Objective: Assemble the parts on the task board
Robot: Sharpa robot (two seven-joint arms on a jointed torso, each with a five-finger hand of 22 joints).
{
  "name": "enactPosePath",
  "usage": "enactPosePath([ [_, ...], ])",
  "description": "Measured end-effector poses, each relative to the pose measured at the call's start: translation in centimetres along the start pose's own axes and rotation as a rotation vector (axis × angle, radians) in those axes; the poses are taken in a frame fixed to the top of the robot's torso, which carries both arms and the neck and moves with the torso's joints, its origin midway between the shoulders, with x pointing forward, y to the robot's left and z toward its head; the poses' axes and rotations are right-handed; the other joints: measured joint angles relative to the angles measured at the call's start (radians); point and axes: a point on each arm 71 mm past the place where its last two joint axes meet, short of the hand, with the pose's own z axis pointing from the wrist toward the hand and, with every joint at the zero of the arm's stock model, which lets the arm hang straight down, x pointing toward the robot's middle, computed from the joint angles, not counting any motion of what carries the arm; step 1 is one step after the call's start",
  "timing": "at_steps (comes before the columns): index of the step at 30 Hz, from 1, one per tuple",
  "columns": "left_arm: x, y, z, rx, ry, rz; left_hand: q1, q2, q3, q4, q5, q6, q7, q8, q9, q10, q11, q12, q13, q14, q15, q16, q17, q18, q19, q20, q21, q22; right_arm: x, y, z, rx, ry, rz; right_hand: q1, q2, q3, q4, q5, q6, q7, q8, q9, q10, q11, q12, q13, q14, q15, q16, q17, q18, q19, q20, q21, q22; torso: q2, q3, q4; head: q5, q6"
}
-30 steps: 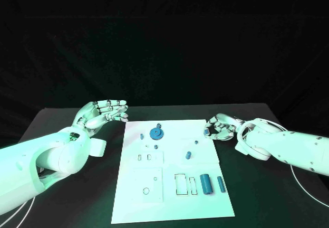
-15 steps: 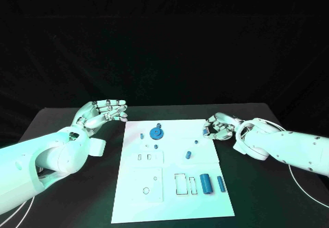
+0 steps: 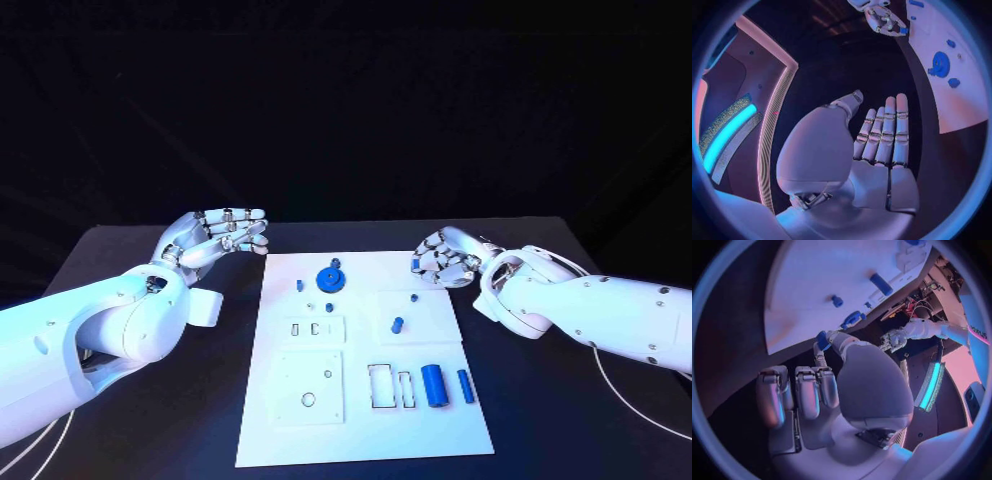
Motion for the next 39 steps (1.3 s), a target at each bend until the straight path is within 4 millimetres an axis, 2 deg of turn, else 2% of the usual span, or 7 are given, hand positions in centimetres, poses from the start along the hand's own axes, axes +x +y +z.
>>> enactPosePath([
  [6, 0.0, 0.0, 0.1, -0.002, 0.001, 0.0, 0.0, 0.0, 0.0, 0.0, 0.0, 0.0, 0.0, 0.0, 0.0, 0.0, 0.0, 0.0, 0.0, 0.0, 0.0, 0.0, 0.0, 0.0, 0.0, 0.0, 0.0, 0.0, 1.4, 4.0, 0.5, -0.034, 0.012, 0.015, -0.019, 0.003, 0.013, -0.003, 0.027, -0.002, -0.002, 0.0, 0.0, 0.0, 0.0, 0.0, 0.0, 0.0, 0.0, 0.0, 0.0, 0.0, 0.0, 0.0, 0.0, 0.0, -0.001, -0.0014, 0.0017, 0.003, -0.002],
  [11, 0.1, 0.1, 0.1, -0.003, 0.003, -0.001, 0.0, 0.0, 0.0, 0.0, 0.0, 0.0, 0.0, 0.0, 0.0, 0.0, 0.0, 0.0, 0.0, 0.0, 0.0, 0.0, 0.0, 0.0, 0.0, 0.0, 0.0, 0.0, 3.3, 7.8, 0.9, -0.073, 0.044, 0.019, -0.025, 0.001, 0.013, -0.004, 0.029, -0.002, -0.002, 0.0, 0.0, 0.0, 0.0, 0.0, 0.001, 0.0, 0.0, 0.0, 0.0, 0.0, 0.0, 0.0, 0.0, 0.0, -0.002, -0.0024, 0.0033, 0.013, -0.006],
  [18, 0.3, 0.1, 0.2, -0.005, 0.007, -0.003, 0.0, 0.0, 0.0, 0.0, 0.0, 0.0, 0.0, 0.0, -0.001, 0.0, 0.0, 0.0, 0.0, 0.0, 0.0, 0.0, 0.0, 0.0, 0.0, 0.0, 0.0, 0.0, 6.1, 11.2, 0.8, -0.115, 0.094, 0.002, -0.025, 0.001, 0.013, -0.004, 0.029, -0.002, -0.002, 0.0, 0.0, 0.0, 0.0, 0.0, 0.001, 0.0, 0.001, 0.0, 0.0, 0.0, 0.0, 0.0, 0.0, 0.0, -0.001, -0.0034, 0.0022, 0.027, -0.009],
  [28, 0.6, 0.2, 0.3, -0.008, 0.015, -0.006, 0.0, 0.0, 0.0, 0.0, 0.0, 0.0, 0.0, 0.0, -0.001, 0.0, 0.0, 0.0, 0.0, 0.0, 0.0, 0.004, 0.0, 0.0, 0.0, 0.0, 0.004, 0.002, 9.0, 13.8, 0.4, -0.125, 0.146, -0.041, -0.031, -0.005, 0.017, -0.008, 0.035, -0.003, -0.003, 0.0, 0.0, 0.0, 0.0, 0.0, 0.001, -0.001, 0.001, 0.0, 0.0, 0.0, 0.0, 0.0, 0.0, 0.0, 0.001, -0.0018, -0.0002, 0.035, -0.015],
  [36, 0.8, 0.2, 0.4, -0.01, 0.019, -0.008, 0.0, 0.0, 0.0, 0.0, 0.0, 0.0, 0.0, 0.0, -0.001, 0.0, 0.0, 0.0, 0.0, 0.0, 0.0, 0.004, 0.0, 0.0, 0.0, 0.0, 0.004, 0.002, 11.1, 14.7, 0.0, -0.128, 0.174, -0.058, -0.035, -0.009, 0.017, -0.008, 0.035, -0.003, -0.003, 0.0, 0.0, 0.0, 0.0, 0.0, 0.001, -0.001, 0.001, 0.0, 0.0, 0.0, 0.0, 0.0, 0.0, 0.0, 0.002, 0.0001, 0.0012, 0.038, -0.019],
  [37, 0.8, 0.2, 0.4, -0.01, 0.019, -0.008, 0.0, 0.0, 0.0, 0.0, 0.0, 0.0, 0.0, 0.0, -0.001, 0.0, 0.0, 0.0, 0.0, 0.0, 0.0, 0.004, 0.0, 0.0, 0.0, 0.0, 0.004, 0.002, 11.2, 14.8, 0.0, -0.13, 0.176, -0.06, -0.035, -0.009, 0.017, -0.008, 0.035, -0.004, -0.004, 0.012, 0.0, 0.0, 0.0, 0.0, 0.001, -0.001, 0.001, 0.0, 0.0, 0.0, 0.0, 0.0, 0.0, 0.0, 0.002, 0.0001, 0.0012, 0.038, -0.02],
  [39, 0.8, 0.3, 0.4, -0.011, 0.019, -0.008, 0.0, 0.0, 0.0, 0.0, 0.0, 0.0, 0.0, 0.0, -0.001, 0.0, 0.0, 0.0, 0.0, 0.0, 0.0, 0.004, 0.0, 0.0, 0.0, 0.0, 0.004, 0.002, 11.5, 14.9, -0.1, -0.132, 0.177, -0.065, -0.037, -0.011, 0.017, -0.008, 0.035, -0.004, -0.004, 0.012, 0.0, 0.0, 0.0, 0.0, 0.001, -0.001, 0.001, 0.0, 0.001, 0.0, 0.0, 0.0, 0.0, 0.0, 0.002, 0.0001, 0.0012, 0.039, -0.021],
])
